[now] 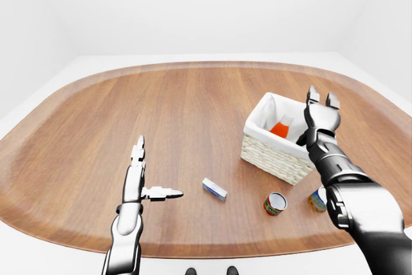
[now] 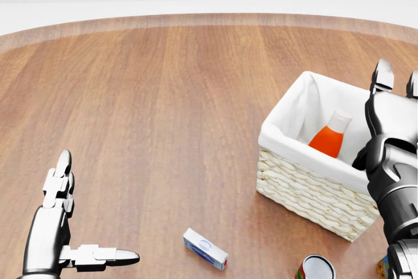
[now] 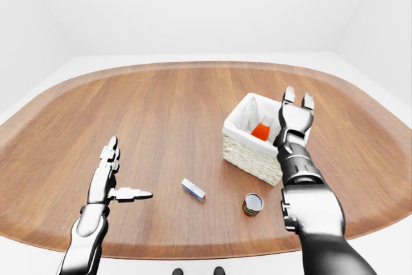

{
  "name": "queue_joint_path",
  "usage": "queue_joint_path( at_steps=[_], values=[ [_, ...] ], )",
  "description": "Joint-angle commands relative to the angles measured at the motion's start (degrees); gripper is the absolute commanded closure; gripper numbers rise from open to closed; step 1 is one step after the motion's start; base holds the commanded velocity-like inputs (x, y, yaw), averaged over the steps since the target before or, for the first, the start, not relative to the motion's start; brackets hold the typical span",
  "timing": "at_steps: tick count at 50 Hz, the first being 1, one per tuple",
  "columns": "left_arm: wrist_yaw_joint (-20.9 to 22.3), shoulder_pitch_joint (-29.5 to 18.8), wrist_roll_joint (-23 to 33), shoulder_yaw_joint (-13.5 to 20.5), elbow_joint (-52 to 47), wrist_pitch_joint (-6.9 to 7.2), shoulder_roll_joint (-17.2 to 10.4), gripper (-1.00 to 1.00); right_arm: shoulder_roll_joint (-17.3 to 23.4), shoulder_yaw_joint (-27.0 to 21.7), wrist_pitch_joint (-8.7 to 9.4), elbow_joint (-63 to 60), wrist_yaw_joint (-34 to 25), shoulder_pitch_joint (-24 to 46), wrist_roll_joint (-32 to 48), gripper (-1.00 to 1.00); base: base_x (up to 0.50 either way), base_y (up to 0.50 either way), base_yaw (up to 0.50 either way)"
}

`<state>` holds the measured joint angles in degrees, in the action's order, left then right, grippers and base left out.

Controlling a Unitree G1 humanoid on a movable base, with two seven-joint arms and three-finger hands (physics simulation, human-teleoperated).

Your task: Pick up the ketchup, and put it in the basket.

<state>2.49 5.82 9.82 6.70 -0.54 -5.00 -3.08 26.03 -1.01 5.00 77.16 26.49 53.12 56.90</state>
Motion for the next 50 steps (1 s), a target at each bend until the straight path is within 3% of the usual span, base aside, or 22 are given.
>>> queue_joint_path(
  at_steps=[1,14,28,32,40,50],
  values=[
    [0.0,-0.1,0.0,0.0,0.0,0.00,0.0,-1.00,0.0,-0.2,0.00,0.0,0.7,0.1,-0.4,-1.00,0.00,0.00,0.00],
    [0.1,0.1,0.1,-0.1,0.0,0.00,0.0,-1.00,0.6,0.2,0.00,-1.1,0.7,1.0,-0.4,-1.00,0.00,0.00,0.00],
    [0.2,0.5,0.2,-0.2,-0.3,0.00,0.1,-1.00,5.6,-0.8,0.00,-11.7,-3.5,2.7,0.0,-1.00,0.00,0.00,0.00],
    [0.2,0.5,0.2,-0.2,-0.2,0.00,0.1,-1.00,6.0,-1.9,0.00,-20.1,-7.4,0.2,1.4,-1.00,0.00,0.00,0.00],
    [0.2,0.6,0.3,-0.3,-0.5,0.00,0.2,-1.00,3.9,-5.9,0.00,-51.0,-22.7,-11.0,8.3,-1.00,0.00,0.00,0.00],
    [0.2,0.7,0.3,-0.3,-0.4,0.00,0.2,-1.00,-5.7,-8.4,0.00,-84.6,-36.3,-26.1,17.4,-1.00,0.00,0.00,0.00]
  ],
)
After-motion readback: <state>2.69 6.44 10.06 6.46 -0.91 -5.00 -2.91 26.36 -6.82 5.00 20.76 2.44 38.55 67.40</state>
